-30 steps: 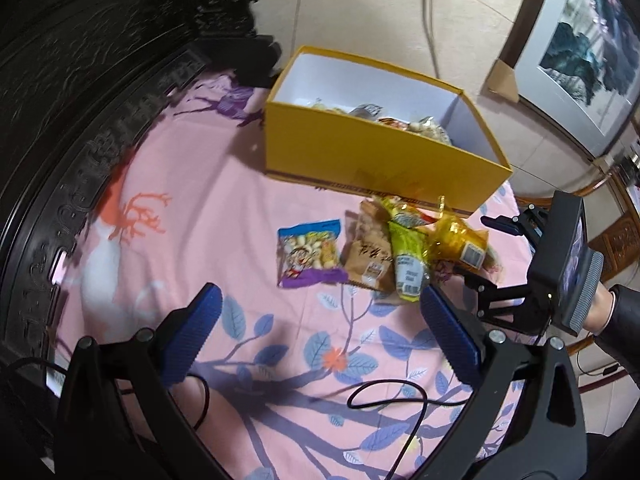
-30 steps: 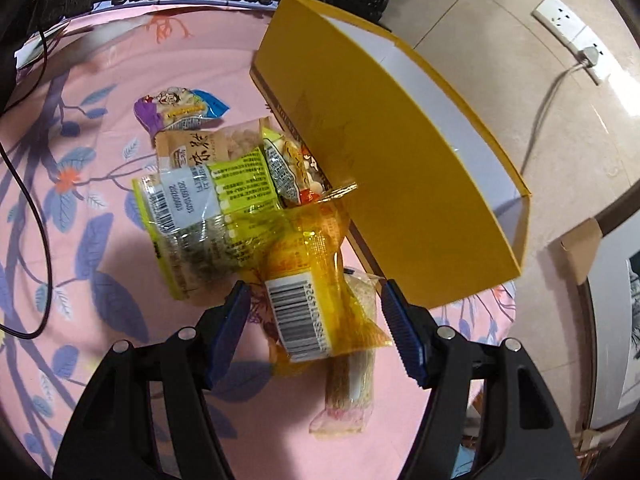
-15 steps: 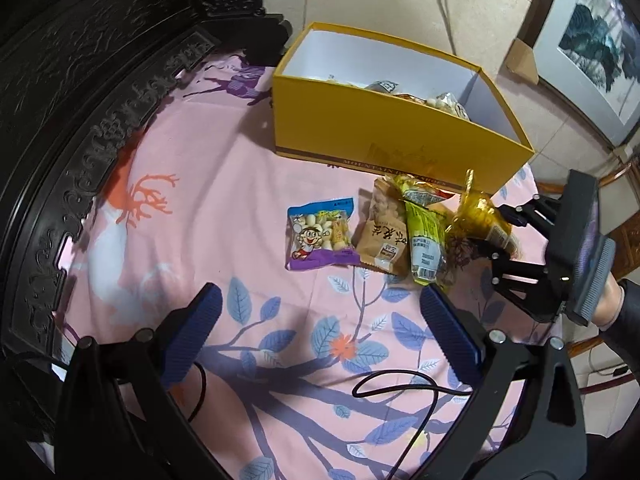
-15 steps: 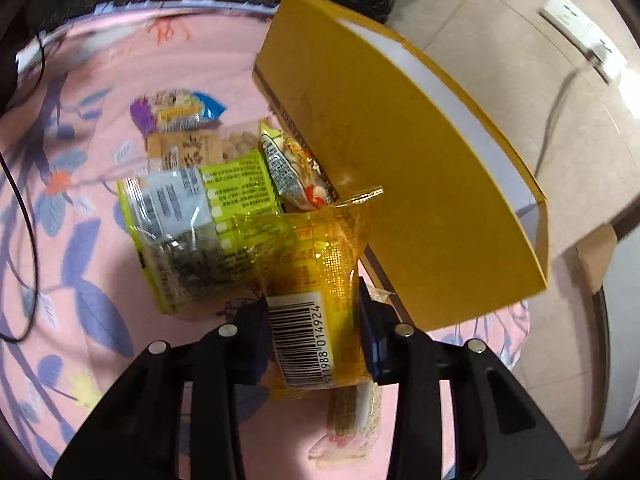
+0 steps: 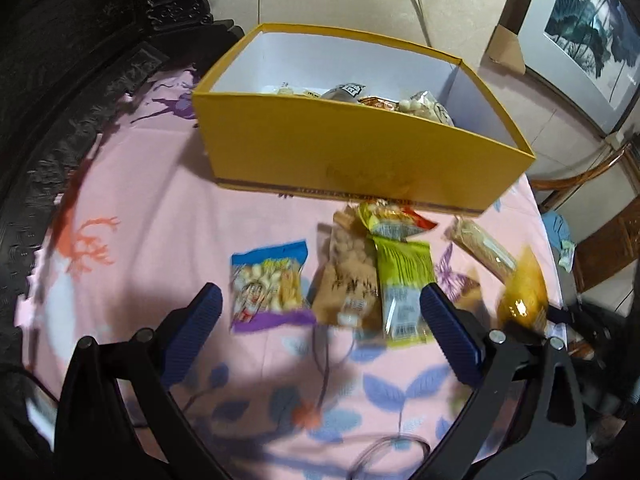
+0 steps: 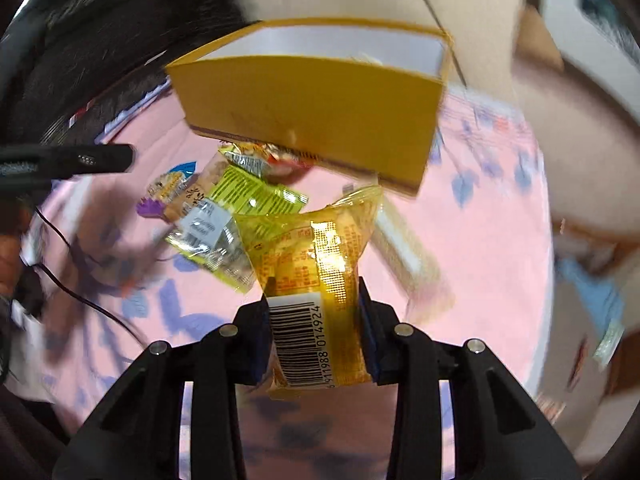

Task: Organize snacks
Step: 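Grasp the blue cartoon snack bag with the left tool while the right tool holds the yellow bag, then carry both snacks over the yellow box and open both tools to drop them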

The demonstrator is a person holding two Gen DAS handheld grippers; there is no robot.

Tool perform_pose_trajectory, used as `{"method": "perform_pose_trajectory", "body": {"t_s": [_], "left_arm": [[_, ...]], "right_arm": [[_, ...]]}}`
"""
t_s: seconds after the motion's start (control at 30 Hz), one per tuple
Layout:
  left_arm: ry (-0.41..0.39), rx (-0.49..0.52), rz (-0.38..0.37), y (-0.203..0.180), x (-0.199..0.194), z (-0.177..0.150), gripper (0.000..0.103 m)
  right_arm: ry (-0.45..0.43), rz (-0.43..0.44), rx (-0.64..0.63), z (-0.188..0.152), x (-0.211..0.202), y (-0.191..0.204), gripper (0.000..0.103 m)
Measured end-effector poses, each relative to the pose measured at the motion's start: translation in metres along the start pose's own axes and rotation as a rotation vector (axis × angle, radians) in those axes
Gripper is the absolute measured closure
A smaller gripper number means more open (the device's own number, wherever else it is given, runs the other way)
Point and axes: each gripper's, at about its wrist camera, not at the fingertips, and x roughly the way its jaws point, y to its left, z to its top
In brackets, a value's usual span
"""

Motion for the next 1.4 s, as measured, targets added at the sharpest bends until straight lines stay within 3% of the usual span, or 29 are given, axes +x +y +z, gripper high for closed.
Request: {"method": "perform_pose_trajectory", "body": {"t_s": [0.07, 0.2, 0.4, 0.6, 0.8, 1.07, 1.27, 1.4], "left_arm": [[0.035, -0.019, 0.032, 0.015, 0.022, 0.001, 0.003], [0.070, -0.169, 0.042, 0.053, 0.045, 0.005, 0.005], [0.163, -0.169, 0.043, 0.065, 0.080, -0.002, 0.028], [0.130, -0.078, 0.060, 0.051, 0.081, -0.005, 0.029], [0.100, -0.010, 0.113, 0.047, 0.077, -0.015, 0.045], [0.114, -0.006, 0.113, 0.042, 0.075, -0.014, 0.053], [0.055, 0.039, 0.087, 0.029, 0.046, -0.007, 0.054], [0.001, 0.012, 0.045, 0.029, 0.014, 0.014, 0.054]], "right_arm": [[0.024, -0.019, -0.003, -0.005, 0.001, 0.005, 0.066], [0.037, -0.019, 0.042, -0.004, 0.002, 0.014, 0.066], [0.003, -0.024, 0.019, 0.014, 0.000, 0.034, 0.066], [-0.016, -0.064, -0.002, 0.013, -0.006, 0.042, 0.066], [-0.022, -0.091, 0.012, 0.006, -0.011, 0.047, 0.066], [-0.059, -0.129, 0.011, 0.005, -0.024, 0.053, 0.066], [-0.098, -0.142, 0.028, 0.011, -0.034, 0.052, 0.066], [-0.142, -0.150, 0.029, 0.028, -0.043, 0.050, 0.066]]}}
